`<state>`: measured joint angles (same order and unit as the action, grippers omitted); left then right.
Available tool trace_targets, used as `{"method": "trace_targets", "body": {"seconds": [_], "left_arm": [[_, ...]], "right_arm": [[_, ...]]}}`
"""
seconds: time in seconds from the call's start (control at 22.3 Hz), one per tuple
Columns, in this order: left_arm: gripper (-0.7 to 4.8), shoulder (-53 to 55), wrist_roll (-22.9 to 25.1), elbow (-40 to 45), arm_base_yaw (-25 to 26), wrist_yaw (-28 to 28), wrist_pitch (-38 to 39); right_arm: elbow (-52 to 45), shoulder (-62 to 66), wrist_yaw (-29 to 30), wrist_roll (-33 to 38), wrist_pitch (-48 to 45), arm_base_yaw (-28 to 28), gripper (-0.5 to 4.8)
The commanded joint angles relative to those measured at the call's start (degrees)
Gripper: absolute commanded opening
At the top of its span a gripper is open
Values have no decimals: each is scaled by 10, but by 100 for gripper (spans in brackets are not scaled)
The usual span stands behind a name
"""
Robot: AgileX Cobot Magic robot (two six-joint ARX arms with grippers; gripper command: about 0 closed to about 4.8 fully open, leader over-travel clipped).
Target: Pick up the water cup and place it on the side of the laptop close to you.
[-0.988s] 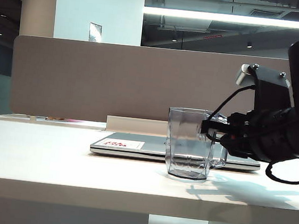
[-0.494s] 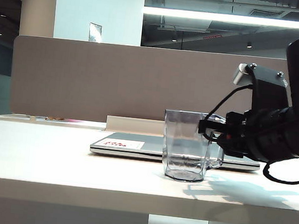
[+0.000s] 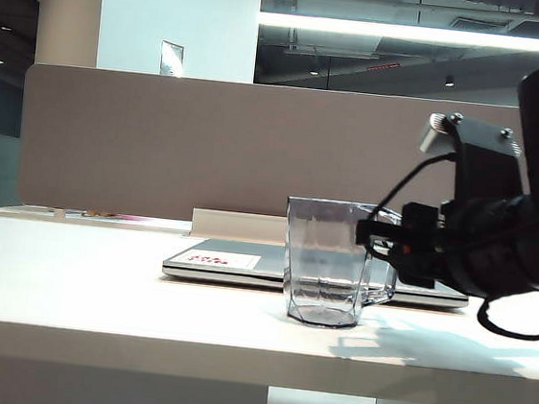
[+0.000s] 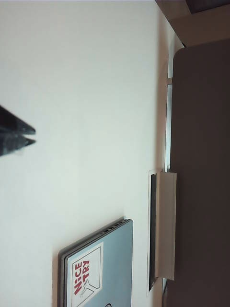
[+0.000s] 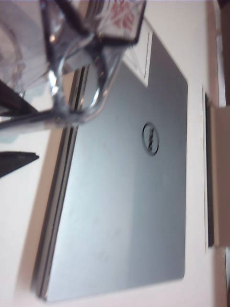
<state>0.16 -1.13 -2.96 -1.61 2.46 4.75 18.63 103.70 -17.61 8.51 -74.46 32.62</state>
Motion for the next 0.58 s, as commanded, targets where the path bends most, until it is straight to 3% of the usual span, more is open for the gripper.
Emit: {"method": "trace_targets", "body": {"seconds": [0.04, 0.58], "left_arm": [[-4, 1, -12, -1, -1, 3, -7], [-4, 1, -12, -1, -1, 3, -7]], "right_arm": [[-13, -3, -16, 0, -31, 1, 109], [-31, -4, -13, 1, -61, 3, 145]]}}
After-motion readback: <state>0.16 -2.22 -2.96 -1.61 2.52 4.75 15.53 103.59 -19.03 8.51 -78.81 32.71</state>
